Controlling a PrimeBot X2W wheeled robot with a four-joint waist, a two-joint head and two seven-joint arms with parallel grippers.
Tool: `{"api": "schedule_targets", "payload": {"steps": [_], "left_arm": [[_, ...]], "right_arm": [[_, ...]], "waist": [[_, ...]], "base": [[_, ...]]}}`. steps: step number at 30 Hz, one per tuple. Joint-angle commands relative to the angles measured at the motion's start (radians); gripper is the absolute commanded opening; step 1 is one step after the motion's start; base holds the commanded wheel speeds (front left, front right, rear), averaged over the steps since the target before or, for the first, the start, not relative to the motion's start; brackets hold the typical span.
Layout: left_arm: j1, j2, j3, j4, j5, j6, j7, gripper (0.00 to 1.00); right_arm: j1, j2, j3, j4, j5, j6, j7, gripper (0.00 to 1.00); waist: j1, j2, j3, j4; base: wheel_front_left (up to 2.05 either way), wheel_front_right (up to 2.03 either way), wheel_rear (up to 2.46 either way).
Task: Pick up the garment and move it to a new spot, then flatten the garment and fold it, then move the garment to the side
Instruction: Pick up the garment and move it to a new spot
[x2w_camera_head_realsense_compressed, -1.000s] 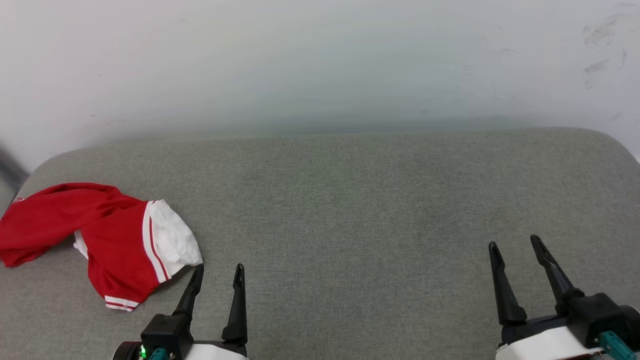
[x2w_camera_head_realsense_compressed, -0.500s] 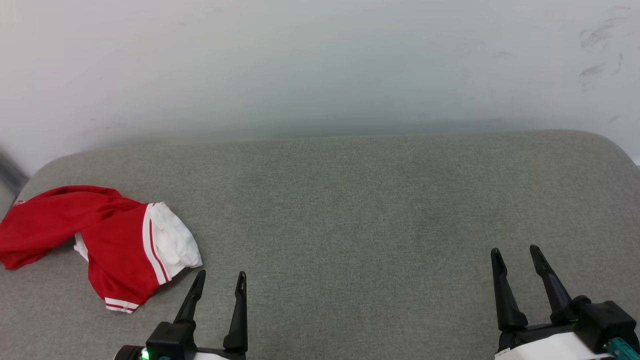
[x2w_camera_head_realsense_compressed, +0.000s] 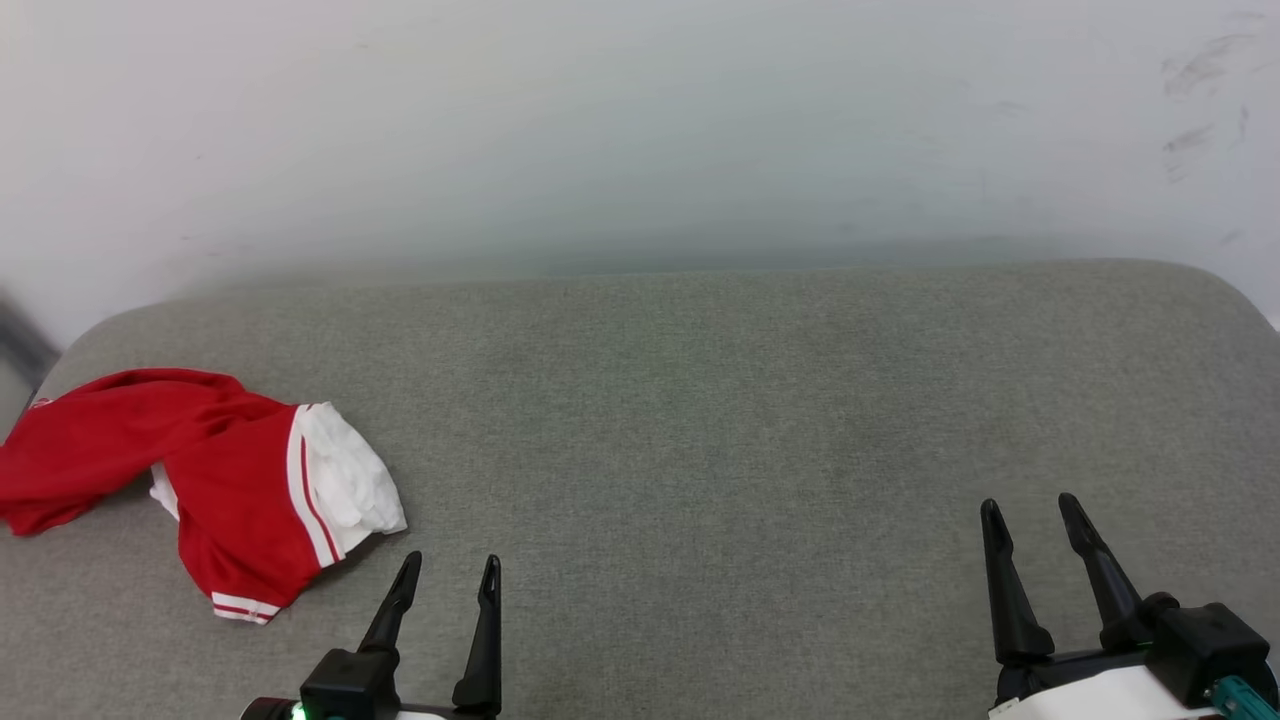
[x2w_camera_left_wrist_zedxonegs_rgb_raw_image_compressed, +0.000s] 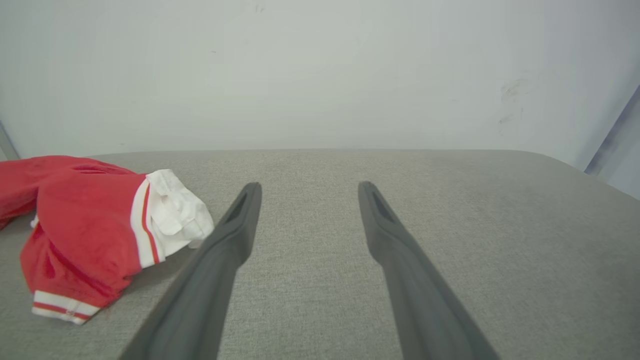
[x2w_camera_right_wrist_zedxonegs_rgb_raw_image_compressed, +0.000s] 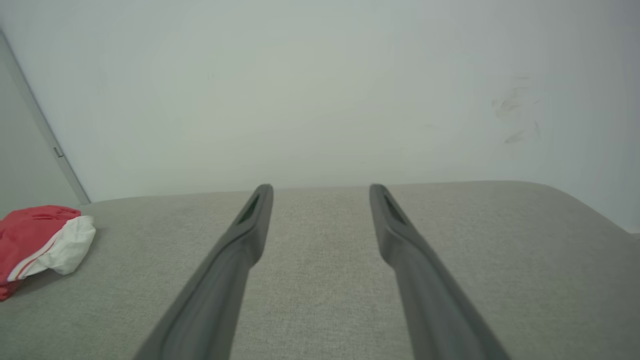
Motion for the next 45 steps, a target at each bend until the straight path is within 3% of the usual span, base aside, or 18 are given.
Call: {"api": "schedule_targets", "payload": {"steps": [1, 12, 33, 45], "left_arm": [[-0.004, -0.001, 0.001, 0.001, -0.006, -0.002, -0.003, 1.00], [-0.018, -0.001, 0.023, -0.011, 0.003, -0.010, -0.003, 1.00], [-0.026, -0.001, 0.051, -0.026, 0.004, -0.015, -0.003, 1.00], [-0.022, -0.001, 0.048, -0.025, 0.006, -0.018, -0.003, 1.00]], "right_arm": [[0.009, 0.001, 0.004, 0.000, 0.005, 0.000, -0.002, 1.00], [0.013, 0.001, 0.036, -0.011, 0.009, 0.000, -0.002, 1.00], [-0.019, 0.001, 0.093, -0.004, -0.002, 0.000, -0.002, 1.00], [-0.024, 0.001, 0.104, 0.005, 0.006, 0.000, -0.002, 1.00]], "waist": [[0.0000, -0.0001, 0.001, 0.006], [0.0000, -0.0001, 0.011, 0.104], [0.0000, -0.0001, 0.033, 0.387], [0.0000, -0.0001, 0.036, 0.452]], "base": [[0.00, 0.00, 0.00], [0.00, 0.00, 0.00], [0.00, 0.00, 0.00], [0.00, 0.00, 0.00]]}}
